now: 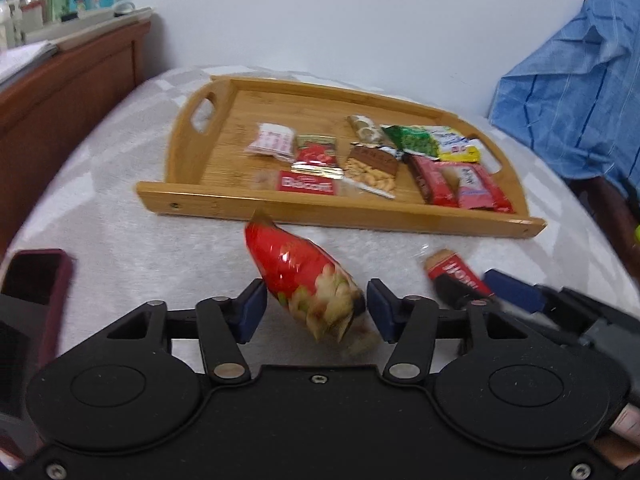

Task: Organize snacks
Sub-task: 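Lift the red peanut bag with the left tool while the right tool approaches the Biscoff packet, then grasp the red Biscoff packet with the right tool, then carry the peanut bag and Biscoff packet over the tray with both tools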

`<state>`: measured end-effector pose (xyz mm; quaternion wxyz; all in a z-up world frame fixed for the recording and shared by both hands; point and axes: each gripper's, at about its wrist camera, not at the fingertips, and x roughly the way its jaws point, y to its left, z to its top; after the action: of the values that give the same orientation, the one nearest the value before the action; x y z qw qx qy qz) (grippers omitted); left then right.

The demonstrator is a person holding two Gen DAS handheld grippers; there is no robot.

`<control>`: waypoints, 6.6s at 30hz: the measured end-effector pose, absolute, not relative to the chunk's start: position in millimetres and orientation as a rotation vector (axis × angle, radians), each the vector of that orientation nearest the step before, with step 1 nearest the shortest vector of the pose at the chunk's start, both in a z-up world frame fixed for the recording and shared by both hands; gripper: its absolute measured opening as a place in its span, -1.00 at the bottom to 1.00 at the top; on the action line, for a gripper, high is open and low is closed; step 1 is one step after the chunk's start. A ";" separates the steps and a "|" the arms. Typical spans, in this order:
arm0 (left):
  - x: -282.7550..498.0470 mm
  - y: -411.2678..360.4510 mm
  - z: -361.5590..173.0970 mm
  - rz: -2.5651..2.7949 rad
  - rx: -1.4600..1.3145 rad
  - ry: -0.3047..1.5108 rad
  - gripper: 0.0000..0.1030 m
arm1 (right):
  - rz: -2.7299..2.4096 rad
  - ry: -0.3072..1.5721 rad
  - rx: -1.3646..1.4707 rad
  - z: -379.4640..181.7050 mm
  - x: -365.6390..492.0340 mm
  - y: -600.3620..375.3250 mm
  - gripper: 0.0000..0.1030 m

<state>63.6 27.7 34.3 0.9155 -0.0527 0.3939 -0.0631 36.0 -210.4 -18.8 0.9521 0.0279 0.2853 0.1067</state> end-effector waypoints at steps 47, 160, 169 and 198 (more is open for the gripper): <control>53.1 21.7 31.8 -0.101 -0.052 0.753 -0.20 | 0.235 0.534 0.010 -23.9 15.4 -192.7 -0.26; 306.9 9.2 19.5 -0.055 -0.044 0.782 -0.17 | 0.214 0.622 0.363 -0.4 271.9 -229.6 -0.24; 307.2 9.0 18.8 -0.055 -0.040 0.783 -0.17 | 0.209 0.630 0.347 -2.1 272.5 -226.7 -0.24; 305.0 7.3 18.7 -0.058 -0.026 0.779 -0.03 | 0.213 0.645 0.346 -2.5 272.6 -226.5 -0.16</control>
<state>305.0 7.3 18.7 0.9246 -0.0125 0.3797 -0.0284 272.6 -226.5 -2.5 0.9283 0.1688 0.3146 0.1037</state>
